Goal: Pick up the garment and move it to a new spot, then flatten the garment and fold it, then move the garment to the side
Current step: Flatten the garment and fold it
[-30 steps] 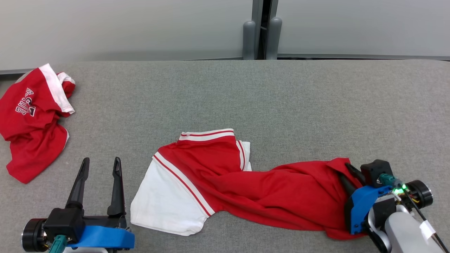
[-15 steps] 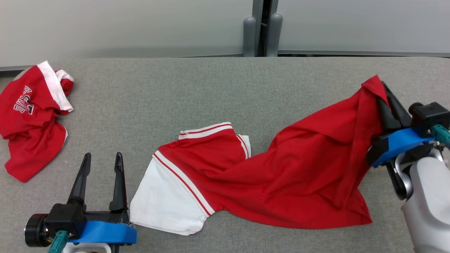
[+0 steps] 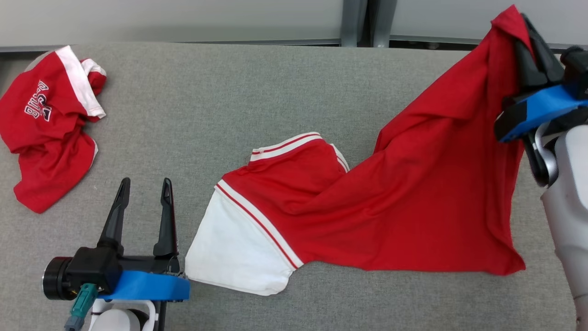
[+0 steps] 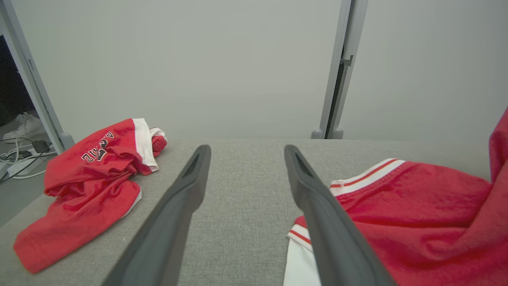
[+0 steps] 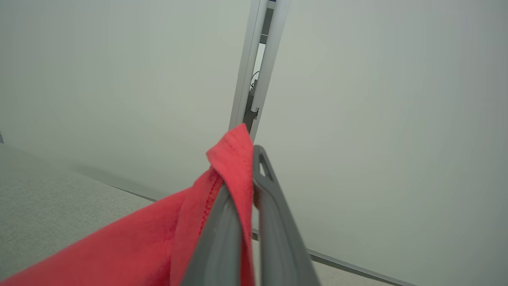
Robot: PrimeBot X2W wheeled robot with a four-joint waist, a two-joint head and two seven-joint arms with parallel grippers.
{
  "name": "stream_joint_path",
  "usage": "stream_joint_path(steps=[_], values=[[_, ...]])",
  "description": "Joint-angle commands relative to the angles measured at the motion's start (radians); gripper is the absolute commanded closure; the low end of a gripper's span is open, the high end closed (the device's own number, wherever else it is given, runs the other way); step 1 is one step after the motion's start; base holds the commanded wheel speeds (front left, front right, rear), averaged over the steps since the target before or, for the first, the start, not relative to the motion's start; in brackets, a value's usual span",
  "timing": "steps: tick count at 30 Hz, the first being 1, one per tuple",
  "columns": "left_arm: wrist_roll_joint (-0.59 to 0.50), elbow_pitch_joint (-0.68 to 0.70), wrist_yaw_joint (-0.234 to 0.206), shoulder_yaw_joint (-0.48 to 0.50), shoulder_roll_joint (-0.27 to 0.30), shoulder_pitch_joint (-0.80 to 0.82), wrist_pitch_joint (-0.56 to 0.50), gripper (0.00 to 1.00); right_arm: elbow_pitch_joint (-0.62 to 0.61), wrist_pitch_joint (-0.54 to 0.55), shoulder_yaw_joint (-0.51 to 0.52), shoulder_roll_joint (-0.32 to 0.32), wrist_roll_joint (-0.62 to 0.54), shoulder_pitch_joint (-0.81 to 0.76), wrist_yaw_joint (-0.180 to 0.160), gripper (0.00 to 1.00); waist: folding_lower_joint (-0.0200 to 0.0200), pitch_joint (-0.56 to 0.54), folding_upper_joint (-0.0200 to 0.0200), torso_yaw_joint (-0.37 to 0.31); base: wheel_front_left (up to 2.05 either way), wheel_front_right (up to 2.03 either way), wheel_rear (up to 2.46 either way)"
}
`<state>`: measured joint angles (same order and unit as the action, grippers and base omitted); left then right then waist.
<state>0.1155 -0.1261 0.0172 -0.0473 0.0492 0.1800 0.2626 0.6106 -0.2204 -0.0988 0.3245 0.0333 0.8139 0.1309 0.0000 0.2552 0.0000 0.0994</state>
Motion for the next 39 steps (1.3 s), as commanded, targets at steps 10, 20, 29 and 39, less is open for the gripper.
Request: stream_joint_path(steps=[10,20,29,39], values=[[0.022,0.009,-0.017,-0.039,0.003,0.065,0.003,0.00,0.192,-0.026,-0.005,0.045,-0.050,0.202,0.000,0.90,0.0000,0.091,0.0000,0.052,0.00,0.00,0.00],[0.008,0.002,-0.022,-0.039,0.003,0.070,0.003,0.00,0.355,-0.043,0.028,0.048,-0.038,0.168,0.000,0.00,0.0000,0.079,0.0000,0.030,0.00,0.00,0.00],[-0.025,-0.003,-0.006,-0.012,0.003,0.029,0.003,0.00,0.162,-0.044,0.113,0.018,0.006,-0.066,0.000,0.00,0.0000,0.006,0.0000,-0.034,0.00,0.00,0.00],[-0.049,-0.005,0.011,0.028,0.003,-0.049,0.003,0.00,-0.160,-0.044,0.118,-0.077,0.040,-0.359,0.000,0.00,0.0000,-0.114,0.0000,-0.096,0.00,0.00,0.00]])
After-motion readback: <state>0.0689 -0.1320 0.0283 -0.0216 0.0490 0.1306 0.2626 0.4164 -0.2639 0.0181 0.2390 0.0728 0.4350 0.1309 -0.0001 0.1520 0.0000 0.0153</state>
